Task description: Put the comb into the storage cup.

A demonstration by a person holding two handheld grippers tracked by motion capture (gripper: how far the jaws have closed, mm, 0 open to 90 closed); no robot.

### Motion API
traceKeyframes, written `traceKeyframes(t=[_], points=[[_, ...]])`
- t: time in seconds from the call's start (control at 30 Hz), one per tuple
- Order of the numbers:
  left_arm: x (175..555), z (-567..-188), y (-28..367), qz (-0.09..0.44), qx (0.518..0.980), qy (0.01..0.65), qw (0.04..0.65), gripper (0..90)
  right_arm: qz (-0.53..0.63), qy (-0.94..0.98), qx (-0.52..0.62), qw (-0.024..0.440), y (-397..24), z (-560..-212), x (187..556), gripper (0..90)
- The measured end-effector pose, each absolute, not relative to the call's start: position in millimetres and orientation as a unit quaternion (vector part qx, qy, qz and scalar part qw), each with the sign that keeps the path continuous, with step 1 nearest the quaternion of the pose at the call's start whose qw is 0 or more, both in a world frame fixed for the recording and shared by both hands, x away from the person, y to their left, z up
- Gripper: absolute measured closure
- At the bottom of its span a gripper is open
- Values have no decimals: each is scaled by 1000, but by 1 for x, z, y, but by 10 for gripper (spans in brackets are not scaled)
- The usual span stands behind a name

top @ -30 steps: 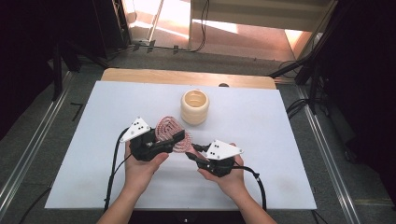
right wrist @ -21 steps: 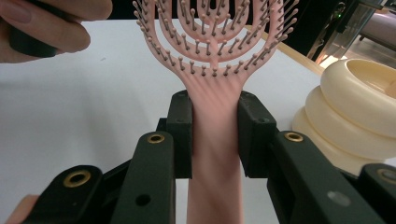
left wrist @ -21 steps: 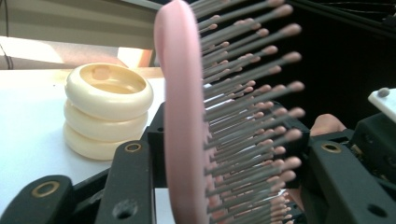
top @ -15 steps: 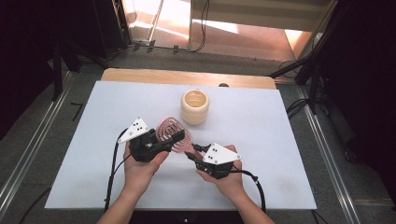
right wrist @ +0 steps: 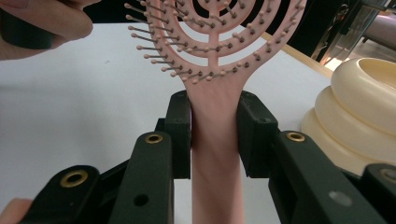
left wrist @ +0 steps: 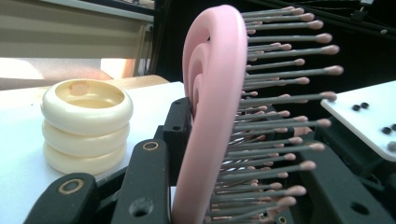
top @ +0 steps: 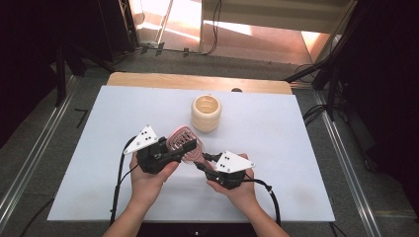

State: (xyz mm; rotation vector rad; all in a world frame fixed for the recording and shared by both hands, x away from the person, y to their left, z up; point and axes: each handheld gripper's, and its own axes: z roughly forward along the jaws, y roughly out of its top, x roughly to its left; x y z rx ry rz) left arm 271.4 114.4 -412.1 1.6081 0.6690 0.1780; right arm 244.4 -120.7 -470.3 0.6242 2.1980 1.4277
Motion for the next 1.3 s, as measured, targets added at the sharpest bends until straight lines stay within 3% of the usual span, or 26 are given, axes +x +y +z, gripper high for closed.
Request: traceKeyframes(t=[0.27, 0.6, 0.73, 0.8, 1.3], points=[[270, -407, 119, 78, 705, 287, 644, 637, 528, 792, 229, 202, -122, -467, 244, 499], [270, -402, 120, 114, 716, 283, 628, 638, 541, 784, 235, 194, -136, -460, 241, 115], [272, -402, 120, 115, 717, 283, 627, 638, 556, 777, 232, 180, -149, -459, 239, 81], [273, -402, 121, 116, 719, 283, 624, 638, 560, 774, 239, 174, -158, -460, 239, 0], [284, -388, 119, 129, 723, 279, 618, 638, 572, 737, 305, 192, -220, -468, 232, 0]])
